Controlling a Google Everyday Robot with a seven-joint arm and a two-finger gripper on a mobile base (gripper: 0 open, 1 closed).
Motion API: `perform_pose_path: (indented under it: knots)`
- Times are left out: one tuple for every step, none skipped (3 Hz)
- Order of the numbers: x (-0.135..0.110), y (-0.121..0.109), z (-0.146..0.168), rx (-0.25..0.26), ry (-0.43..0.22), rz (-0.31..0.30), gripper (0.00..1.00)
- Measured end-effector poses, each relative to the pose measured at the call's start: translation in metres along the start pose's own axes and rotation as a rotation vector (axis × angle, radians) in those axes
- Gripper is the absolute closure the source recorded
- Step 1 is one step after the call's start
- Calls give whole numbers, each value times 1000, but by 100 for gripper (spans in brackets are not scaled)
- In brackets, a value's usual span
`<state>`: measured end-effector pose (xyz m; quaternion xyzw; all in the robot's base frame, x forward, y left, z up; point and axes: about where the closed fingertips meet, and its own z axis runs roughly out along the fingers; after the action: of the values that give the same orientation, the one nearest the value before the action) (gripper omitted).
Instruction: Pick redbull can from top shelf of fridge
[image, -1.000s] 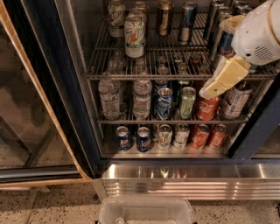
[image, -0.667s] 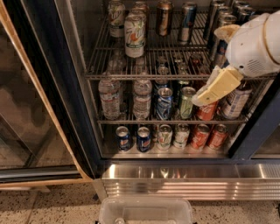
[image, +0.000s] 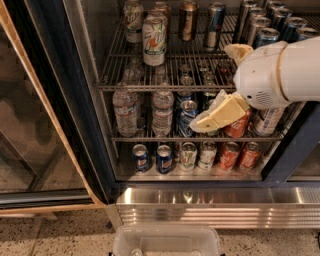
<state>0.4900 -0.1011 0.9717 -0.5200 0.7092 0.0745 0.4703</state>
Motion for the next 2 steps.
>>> perform_pose_path:
  knots:
    - [0,0,0,0,0,0,0]
    - [3,7,19,-3,-42,24,0]
